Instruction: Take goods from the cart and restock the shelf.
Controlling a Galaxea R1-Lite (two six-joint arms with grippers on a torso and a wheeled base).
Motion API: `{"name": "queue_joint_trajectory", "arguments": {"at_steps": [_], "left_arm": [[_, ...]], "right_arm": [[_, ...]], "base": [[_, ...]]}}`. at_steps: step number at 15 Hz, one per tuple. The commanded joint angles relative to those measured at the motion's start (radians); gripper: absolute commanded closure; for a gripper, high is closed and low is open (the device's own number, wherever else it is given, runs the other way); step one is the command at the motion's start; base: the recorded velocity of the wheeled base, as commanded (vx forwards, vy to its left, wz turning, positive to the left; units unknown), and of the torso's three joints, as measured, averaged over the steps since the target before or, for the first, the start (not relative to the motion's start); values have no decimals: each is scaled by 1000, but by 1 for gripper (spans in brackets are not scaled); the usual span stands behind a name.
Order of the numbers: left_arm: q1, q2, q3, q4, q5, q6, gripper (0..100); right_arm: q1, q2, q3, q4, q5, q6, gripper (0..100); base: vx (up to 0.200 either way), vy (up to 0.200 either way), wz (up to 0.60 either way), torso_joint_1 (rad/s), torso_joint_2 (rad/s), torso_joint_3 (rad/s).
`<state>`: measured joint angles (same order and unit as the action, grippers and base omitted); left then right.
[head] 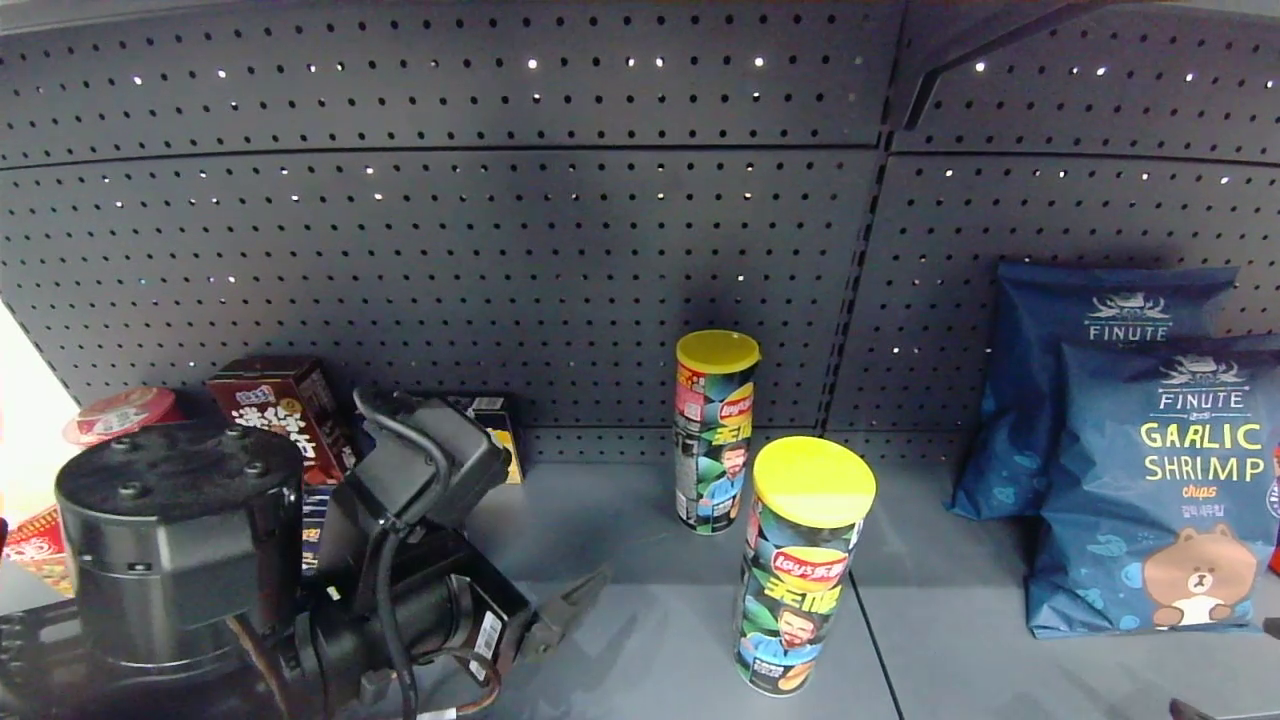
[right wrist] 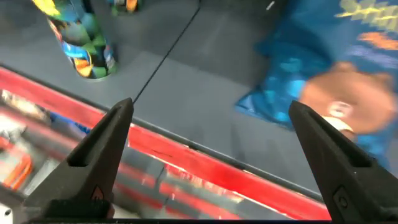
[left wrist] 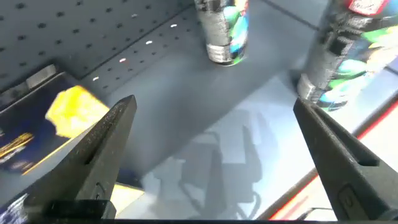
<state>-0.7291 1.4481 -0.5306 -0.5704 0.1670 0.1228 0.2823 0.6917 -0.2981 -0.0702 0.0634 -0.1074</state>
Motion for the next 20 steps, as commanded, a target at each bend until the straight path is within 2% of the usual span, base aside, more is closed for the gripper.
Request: {"name": "queue_joint_trajectory", "arguments": {"at_steps": [1, 2, 4, 5, 7, 12, 17, 20], "left_arm": [[-10, 12, -8, -5, 34, 0, 0], [-12, 26, -9, -14, 51, 0, 0], [-42, 34, -12, -14, 98, -2, 0], [-44, 37, -12, -5, 108, -2, 0], [-44, 57, -11, -5, 128, -2, 0], [-67, 137, 8, -82, 123, -2, 0], [-53, 135, 66, -89, 126, 0, 0], [-52, 137, 57, -88, 131, 3, 0]], "right_arm": [[29, 224, -24, -60, -54, 20, 0], [43, 261, -35, -89, -91, 45, 0], [149, 348, -107, -106, -180, 127, 0], [224, 405, -138, -106, -243, 170, 0], [298, 473, -168, -106, -289, 195, 0], [353, 580, -168, -109, -247, 190, 0], [360, 683, -260, -128, -235, 190, 0], [365, 738, -306, -131, -235, 189, 0]], "base": [[0, 0, 0, 0, 0, 0], [0, 0, 0, 0, 0, 0], [0, 0, 0, 0, 0, 0], [0, 0, 0, 0, 0, 0], [0, 0, 0, 0, 0, 0], [0, 0, 0, 0, 0, 0], [0, 0, 0, 0, 0, 0], [0, 0, 0, 0, 0, 0]]}}
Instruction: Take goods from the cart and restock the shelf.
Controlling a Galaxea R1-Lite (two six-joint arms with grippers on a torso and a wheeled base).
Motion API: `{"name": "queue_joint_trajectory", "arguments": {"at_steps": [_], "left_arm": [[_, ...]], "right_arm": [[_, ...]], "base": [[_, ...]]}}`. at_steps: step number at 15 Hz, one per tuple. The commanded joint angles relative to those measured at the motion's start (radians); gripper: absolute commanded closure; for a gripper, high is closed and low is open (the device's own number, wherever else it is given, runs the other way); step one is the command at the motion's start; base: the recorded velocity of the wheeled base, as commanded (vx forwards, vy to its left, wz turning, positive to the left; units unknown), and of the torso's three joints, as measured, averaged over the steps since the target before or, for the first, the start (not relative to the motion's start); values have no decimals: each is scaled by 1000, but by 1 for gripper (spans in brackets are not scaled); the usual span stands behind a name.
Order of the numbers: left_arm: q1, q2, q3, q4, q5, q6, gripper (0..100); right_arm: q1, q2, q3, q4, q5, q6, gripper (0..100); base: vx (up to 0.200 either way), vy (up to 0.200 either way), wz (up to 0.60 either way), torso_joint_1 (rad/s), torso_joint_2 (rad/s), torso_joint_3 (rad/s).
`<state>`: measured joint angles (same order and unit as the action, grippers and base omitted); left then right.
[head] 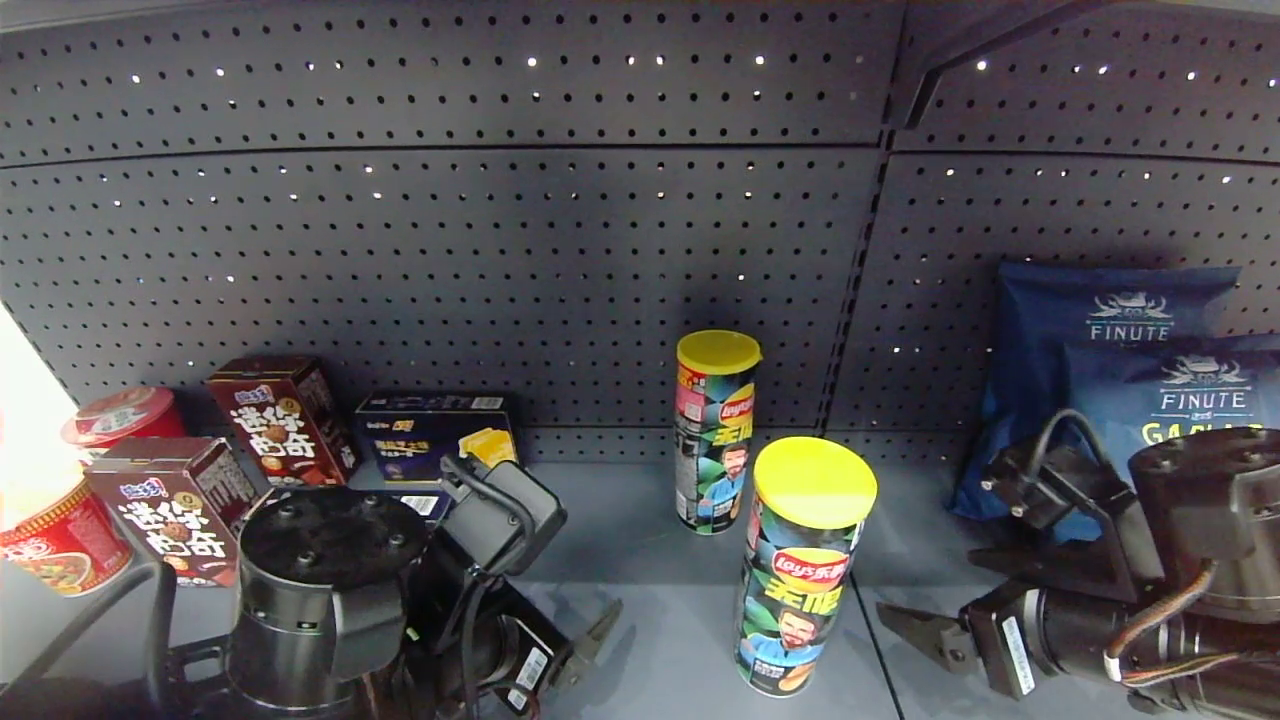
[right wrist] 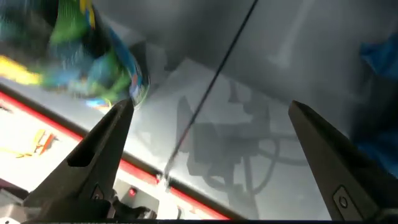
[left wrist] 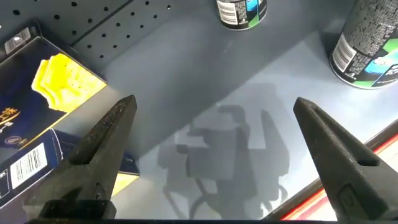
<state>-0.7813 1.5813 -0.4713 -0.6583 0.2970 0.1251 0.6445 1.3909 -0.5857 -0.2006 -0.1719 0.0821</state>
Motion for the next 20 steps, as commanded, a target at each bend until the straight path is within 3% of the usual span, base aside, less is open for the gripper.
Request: {"name": "queue_joint_trajectory", "arguments": {"at_steps": [1, 20], "left_arm": [[7, 3, -4, 0, 1, 1, 0], [71, 17, -17, -17, -2, 7, 0]], "right_arm": [[9, 46, -29, 0, 0, -1, 0], [70, 208, -129, -37, 0, -1, 0]], "base": [[0, 0, 0, 0, 0, 0], [0, 0, 0, 0, 0, 0]]}}
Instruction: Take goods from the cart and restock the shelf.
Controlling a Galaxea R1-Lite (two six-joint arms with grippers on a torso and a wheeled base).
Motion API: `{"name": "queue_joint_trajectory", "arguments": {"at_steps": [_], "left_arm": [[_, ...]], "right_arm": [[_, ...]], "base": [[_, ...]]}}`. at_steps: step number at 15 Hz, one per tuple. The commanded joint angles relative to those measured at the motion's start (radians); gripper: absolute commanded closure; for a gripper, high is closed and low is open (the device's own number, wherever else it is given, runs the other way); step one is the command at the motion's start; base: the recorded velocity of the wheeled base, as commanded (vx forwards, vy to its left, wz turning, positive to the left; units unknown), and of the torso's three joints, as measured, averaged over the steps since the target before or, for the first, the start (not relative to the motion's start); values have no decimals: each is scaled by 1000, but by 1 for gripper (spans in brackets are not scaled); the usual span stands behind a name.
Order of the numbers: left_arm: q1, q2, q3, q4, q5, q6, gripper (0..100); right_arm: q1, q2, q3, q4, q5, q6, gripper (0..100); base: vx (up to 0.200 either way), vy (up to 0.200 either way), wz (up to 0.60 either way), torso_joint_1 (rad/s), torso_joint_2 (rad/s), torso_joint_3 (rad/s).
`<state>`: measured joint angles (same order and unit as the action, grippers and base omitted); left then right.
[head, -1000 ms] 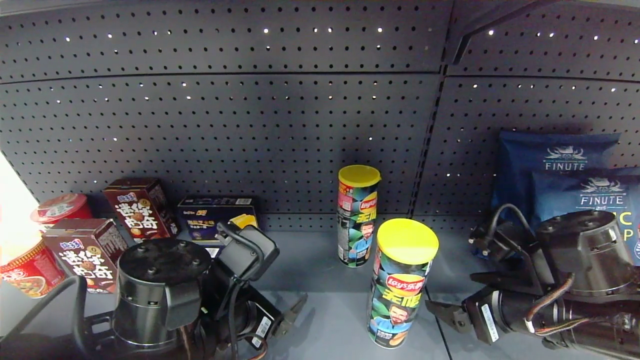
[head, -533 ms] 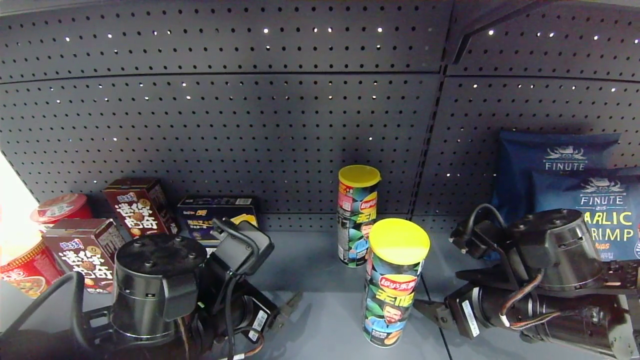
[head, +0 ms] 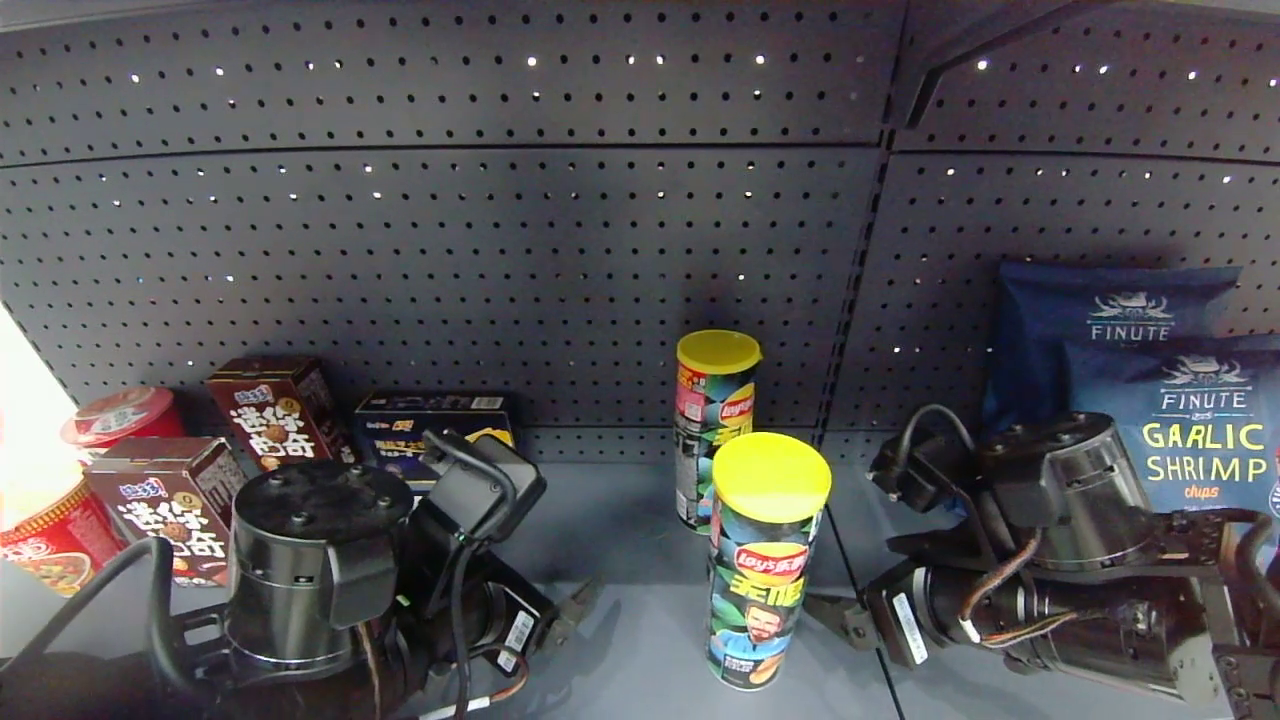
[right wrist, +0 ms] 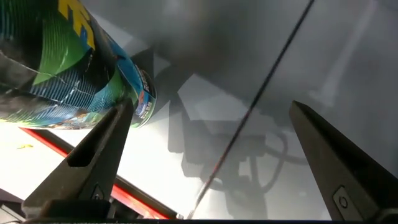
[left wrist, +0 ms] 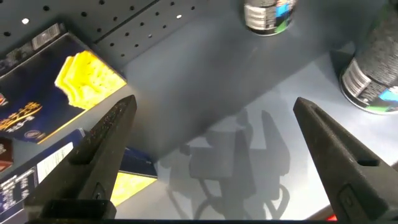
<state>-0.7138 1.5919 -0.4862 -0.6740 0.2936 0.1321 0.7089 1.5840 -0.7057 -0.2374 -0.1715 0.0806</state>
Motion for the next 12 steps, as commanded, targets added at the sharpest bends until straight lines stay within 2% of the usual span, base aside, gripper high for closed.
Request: {"name": "queue_joint_trajectory", "arguments": {"at_steps": [1, 12], "left_arm": [[5, 10, -5, -1, -1, 0, 0], [4, 30, -15, -1, -2, 0, 0]], "right_arm": [[12, 27, -20, 0, 0, 1, 0], [24, 40, -24, -14, 0, 1, 0]], "base": [[0, 0, 0, 0, 0, 0], [0, 0, 0, 0, 0, 0]]}}
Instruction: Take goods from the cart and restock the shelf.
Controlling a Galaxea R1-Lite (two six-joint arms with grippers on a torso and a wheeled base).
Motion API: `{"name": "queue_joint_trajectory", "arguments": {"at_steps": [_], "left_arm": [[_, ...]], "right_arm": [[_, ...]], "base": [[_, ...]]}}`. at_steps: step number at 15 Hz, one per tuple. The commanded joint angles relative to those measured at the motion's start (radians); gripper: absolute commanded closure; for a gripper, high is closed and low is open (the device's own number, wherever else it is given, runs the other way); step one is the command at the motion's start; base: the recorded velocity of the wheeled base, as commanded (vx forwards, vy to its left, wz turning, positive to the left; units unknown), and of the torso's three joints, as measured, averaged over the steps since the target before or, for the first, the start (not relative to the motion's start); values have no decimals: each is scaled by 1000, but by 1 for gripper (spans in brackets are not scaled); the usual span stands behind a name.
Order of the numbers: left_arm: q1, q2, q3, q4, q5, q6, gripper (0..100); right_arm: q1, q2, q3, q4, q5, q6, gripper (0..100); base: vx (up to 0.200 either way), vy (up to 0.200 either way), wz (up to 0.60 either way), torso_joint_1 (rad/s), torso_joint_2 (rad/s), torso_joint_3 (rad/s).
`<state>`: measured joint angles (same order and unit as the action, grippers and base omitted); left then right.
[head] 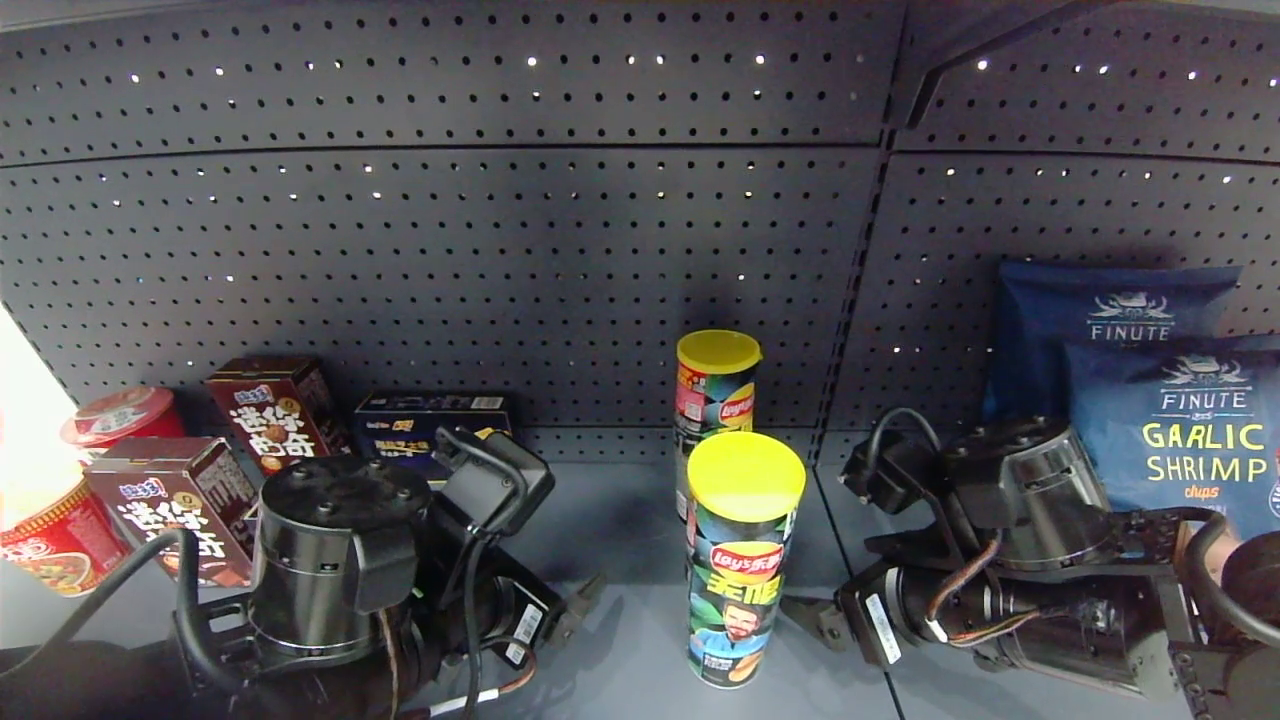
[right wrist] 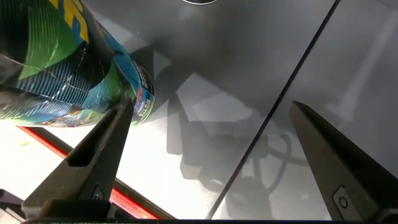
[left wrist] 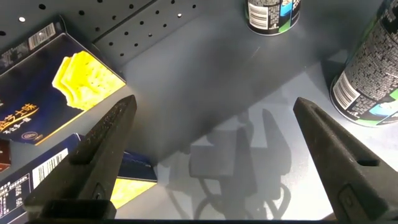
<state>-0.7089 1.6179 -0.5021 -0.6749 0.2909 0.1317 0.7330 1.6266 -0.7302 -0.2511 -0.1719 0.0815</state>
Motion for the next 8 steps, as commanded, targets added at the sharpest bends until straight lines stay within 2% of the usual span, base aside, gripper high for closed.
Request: {"name": "queue_joint_trajectory", "arguments": {"at_steps": [1, 8], "left_arm": [[-1, 4, 1, 0, 1, 0, 0], [0, 2, 2, 0, 1, 0, 0]], "right_arm": [[0, -2, 0, -1, 0, 0, 0], [8, 24, -14, -16, 0, 0, 0]], "base": [[0, 0, 0, 0, 0, 0], [0, 0, 0, 0, 0, 0]]}}
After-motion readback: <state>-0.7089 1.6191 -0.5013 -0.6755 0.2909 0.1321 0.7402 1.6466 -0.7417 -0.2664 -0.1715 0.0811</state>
